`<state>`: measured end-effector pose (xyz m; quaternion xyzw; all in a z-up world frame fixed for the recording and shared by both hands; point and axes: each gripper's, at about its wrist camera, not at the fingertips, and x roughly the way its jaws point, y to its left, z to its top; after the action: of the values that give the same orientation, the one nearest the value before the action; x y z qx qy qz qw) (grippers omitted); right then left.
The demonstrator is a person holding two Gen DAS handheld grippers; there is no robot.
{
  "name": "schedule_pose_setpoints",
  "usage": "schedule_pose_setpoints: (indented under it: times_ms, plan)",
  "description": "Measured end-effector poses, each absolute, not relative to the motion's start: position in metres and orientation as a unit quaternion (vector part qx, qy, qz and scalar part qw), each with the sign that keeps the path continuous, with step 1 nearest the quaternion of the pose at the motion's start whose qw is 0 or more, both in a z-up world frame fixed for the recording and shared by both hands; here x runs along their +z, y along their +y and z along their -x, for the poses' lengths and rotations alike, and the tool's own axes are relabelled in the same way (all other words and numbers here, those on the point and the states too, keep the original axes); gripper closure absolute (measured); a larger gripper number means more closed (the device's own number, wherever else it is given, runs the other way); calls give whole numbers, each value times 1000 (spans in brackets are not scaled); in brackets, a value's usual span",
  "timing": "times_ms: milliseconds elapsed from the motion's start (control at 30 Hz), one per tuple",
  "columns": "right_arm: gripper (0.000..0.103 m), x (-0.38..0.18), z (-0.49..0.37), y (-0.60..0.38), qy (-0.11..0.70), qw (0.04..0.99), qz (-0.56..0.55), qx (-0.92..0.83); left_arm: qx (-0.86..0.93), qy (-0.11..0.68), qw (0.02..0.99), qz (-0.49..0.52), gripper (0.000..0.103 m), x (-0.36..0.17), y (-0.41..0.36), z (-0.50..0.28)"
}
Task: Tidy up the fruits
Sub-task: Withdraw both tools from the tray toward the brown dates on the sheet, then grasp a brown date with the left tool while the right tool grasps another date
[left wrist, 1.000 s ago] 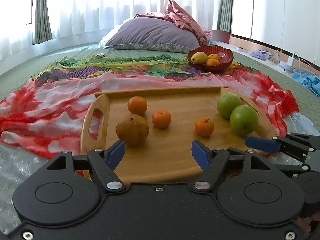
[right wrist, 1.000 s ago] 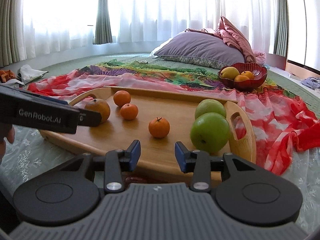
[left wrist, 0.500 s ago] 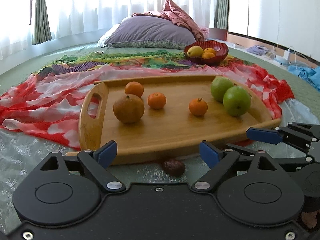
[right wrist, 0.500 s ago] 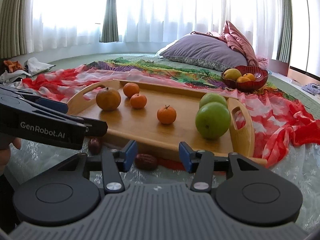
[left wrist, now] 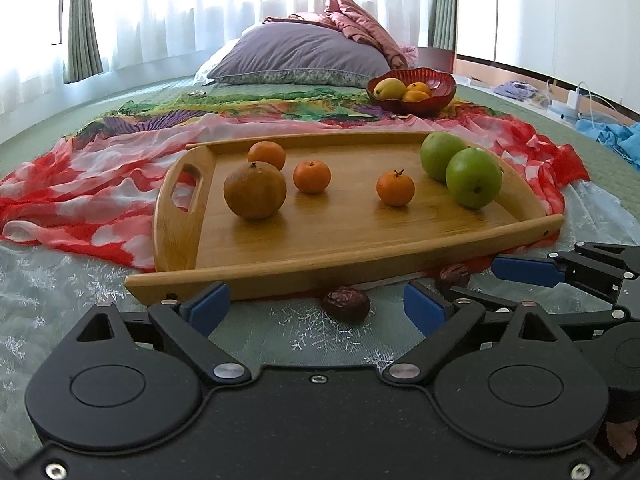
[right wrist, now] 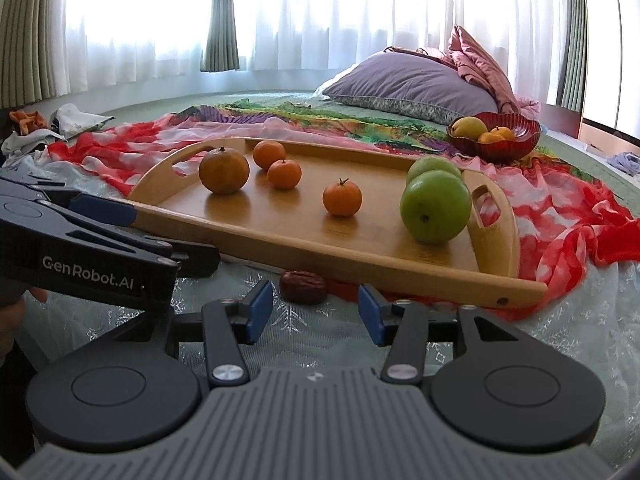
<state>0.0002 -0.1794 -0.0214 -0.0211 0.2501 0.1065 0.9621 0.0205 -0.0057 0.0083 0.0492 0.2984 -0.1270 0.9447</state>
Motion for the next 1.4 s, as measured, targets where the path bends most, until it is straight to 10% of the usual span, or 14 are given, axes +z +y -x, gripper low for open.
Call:
schedule_pose_setpoints:
  times_ms: [700,1400]
  plan:
    - [38,-22,-3,-178,245,964,-5,100,-137,331,933,-15,74,1,-6,-26]
    - [42,-26,-9,-175,251,963,-19,97,-134,319,938,-33,78,-2,-13,-21]
